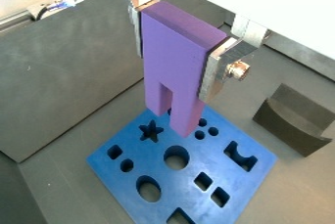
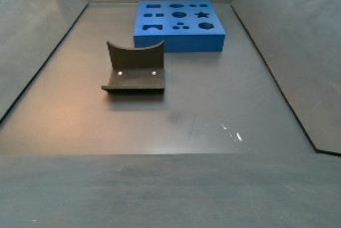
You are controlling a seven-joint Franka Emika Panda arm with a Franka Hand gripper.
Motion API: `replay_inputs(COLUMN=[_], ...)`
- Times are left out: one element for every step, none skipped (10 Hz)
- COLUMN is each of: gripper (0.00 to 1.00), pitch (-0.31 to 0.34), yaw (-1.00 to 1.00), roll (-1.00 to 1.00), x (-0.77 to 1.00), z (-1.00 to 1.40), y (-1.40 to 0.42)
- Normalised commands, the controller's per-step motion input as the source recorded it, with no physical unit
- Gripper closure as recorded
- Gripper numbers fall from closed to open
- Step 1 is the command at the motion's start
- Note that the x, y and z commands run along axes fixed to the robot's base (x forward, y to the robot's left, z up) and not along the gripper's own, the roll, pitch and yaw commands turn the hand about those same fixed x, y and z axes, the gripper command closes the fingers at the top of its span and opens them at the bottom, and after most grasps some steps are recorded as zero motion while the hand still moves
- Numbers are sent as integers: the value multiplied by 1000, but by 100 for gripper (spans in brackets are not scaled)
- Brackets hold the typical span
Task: Insert the double-square object.
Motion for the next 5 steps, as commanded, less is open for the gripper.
replay_inputs(gripper=[100,100,100,100,100], pitch=[0,0,0,0,0], yaw=[100,106,0,0,0], roll=[397,357,293,27,16], x=[817,811,803,657,666], z=[-117,-206,-683,-1000,-1000], y=[0,0,-229,0,0])
